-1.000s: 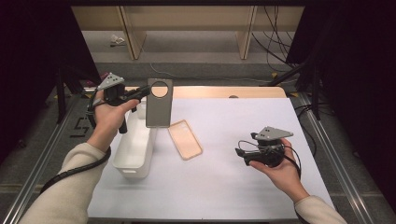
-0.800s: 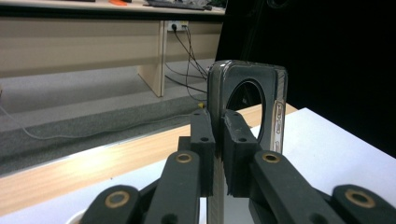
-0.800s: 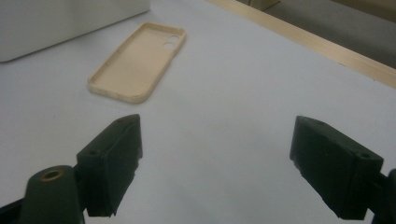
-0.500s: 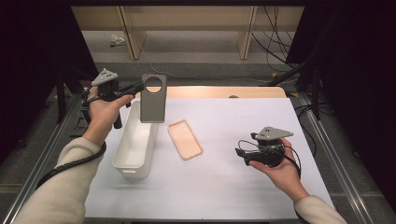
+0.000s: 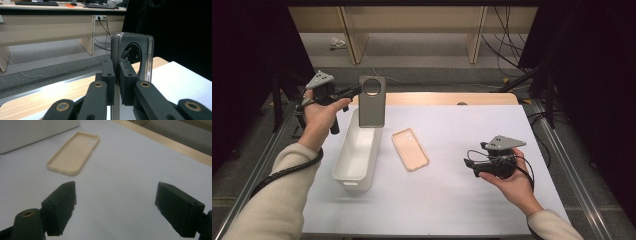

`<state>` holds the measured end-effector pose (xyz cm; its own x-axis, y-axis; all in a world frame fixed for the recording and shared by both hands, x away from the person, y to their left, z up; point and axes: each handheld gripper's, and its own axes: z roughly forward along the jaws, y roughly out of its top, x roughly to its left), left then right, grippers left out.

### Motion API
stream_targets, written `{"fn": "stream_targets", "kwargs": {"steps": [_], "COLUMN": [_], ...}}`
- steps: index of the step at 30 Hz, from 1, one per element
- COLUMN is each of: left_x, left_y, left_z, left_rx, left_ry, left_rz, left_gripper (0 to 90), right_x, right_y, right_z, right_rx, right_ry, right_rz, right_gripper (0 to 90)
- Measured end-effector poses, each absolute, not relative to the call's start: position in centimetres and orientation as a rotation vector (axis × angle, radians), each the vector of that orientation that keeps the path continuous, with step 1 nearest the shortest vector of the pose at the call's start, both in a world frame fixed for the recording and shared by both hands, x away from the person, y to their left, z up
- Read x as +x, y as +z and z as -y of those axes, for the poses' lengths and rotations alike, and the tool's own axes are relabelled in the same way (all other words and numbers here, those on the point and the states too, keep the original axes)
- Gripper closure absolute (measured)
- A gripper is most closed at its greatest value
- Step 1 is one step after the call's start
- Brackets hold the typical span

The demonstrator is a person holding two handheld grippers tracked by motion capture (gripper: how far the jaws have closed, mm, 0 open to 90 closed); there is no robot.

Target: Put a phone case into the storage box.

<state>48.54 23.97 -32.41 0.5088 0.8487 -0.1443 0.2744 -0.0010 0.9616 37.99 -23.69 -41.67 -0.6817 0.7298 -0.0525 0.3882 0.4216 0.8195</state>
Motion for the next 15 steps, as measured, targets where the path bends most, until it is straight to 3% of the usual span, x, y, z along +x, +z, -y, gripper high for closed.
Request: {"fn": "stream_targets", "kwargs": {"steps": [15], "left_x": [49.8], "left_y": [-32.7], "left_z": [-25.0], "left_rx": [1.553], "left_ry": [0.623], "left_rz": [-1.02], "left_gripper": [83.5], "right_x": [38.0], "right_y": [-41.7], "right_z": [23.7], "right_rx": [0.952], "right_ry": [1.153], "right_rz": [-2.281], "right_gripper": [18.1]}}
